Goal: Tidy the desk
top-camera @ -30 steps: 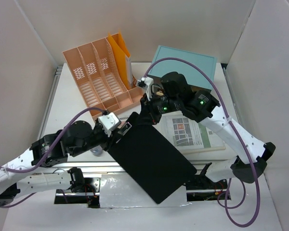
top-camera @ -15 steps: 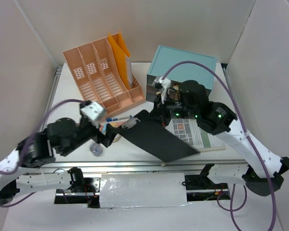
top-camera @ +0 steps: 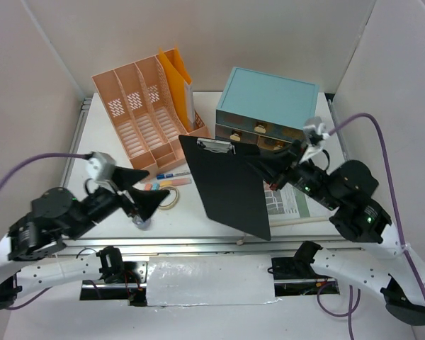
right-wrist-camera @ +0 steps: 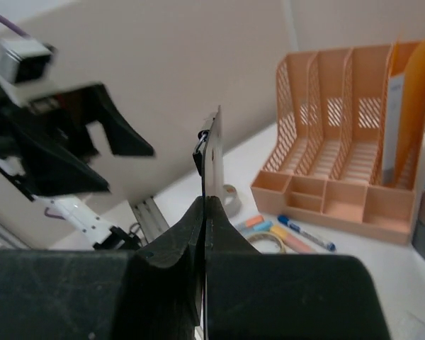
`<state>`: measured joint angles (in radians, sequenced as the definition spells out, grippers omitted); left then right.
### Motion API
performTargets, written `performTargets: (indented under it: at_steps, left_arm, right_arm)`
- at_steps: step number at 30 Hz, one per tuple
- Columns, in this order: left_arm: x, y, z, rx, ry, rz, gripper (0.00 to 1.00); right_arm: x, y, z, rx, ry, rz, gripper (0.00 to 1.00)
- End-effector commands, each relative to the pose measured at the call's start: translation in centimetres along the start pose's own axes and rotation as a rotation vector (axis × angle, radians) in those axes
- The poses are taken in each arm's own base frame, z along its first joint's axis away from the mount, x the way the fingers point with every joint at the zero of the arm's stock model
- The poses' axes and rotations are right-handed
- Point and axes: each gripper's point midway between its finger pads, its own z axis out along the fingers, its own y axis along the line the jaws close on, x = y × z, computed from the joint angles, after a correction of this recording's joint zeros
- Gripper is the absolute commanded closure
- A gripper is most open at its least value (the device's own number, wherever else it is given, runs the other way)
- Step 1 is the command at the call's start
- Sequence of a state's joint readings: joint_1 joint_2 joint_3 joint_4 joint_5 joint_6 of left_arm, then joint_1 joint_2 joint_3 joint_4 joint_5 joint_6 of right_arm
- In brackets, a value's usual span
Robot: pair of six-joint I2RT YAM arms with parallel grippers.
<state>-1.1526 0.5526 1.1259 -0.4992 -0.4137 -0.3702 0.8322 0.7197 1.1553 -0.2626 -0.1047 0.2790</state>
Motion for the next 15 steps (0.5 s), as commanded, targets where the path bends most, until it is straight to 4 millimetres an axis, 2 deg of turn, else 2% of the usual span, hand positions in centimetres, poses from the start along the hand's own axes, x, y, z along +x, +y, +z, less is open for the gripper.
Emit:
performTargets:
  at_steps: [1,4,6,10,12,13,14,15]
  left_arm:
    - [0.6,-5.1,1.8,0.244,0.002,-0.004,0.01]
    - [1.8,-6.6,3.3,0.299,0.045,0.014,0.00]
    - [1.5,-7.4,3.6,0.332,0.044,0.023,0.01]
    - [1.5,-9.3,3.8,0.435,0.041,0.047,0.00]
    - [1.3,-10.0,3.6,0.478,0.029,0.055,0.05]
    - [1.2,-9.9,3.4,0.476,0.024,0.055,0.09]
    - [1.1,-10.0,3.3,0.484,0.022,0.067,0.33]
    - [1.0,-10.1,3.0,0.498,0.016,0.071,0.44]
  right_arm:
    - [-6.1,3.6,-1.9,-0.159,-0.261,0.041,1.00]
    - [-7.8,5.6,-3.4,-0.243,-0.294,0.044,1.00]
    - [-7.7,6.5,-3.5,-0.295,-0.276,0.042,1.00]
    - [-7.9,7.2,-3.5,-0.332,-0.278,0.060,1.00]
    - [-7.9,7.2,-3.4,-0.331,-0.278,0.062,1.00]
    - [-7.8,7.0,-3.4,-0.326,-0.282,0.062,1.00]
    - [-7.9,7.0,-3.5,-0.322,-0.287,0.063,1.00]
    - [-8.1,6.9,-3.6,-0.314,-0.296,0.062,1.00]
